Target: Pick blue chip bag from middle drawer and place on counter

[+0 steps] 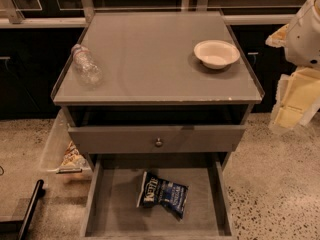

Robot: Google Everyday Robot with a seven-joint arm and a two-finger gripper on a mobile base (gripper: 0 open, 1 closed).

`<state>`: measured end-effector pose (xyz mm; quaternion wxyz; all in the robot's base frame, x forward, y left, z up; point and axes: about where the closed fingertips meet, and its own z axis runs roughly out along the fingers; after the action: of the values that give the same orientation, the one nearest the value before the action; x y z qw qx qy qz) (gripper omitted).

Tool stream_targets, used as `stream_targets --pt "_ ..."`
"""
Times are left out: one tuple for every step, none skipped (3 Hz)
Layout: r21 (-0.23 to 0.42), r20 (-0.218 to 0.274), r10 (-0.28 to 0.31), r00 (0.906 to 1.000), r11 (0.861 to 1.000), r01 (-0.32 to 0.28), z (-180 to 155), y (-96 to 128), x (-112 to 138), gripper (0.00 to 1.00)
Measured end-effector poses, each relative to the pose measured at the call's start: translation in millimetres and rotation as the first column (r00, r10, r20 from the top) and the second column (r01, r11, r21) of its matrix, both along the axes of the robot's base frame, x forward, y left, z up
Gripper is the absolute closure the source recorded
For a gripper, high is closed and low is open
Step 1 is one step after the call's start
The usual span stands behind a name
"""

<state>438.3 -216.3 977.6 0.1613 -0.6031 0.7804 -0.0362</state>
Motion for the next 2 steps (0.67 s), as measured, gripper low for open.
stream_targets --pt "0.000 0.000 0.000 1.0000 1.000 0.000 0.0 0.0 0.0 0.00" --pt "0.016 -0.007 -0.004 1.0000 1.000 0.005 -10.9 0.4 0.6 0.00"
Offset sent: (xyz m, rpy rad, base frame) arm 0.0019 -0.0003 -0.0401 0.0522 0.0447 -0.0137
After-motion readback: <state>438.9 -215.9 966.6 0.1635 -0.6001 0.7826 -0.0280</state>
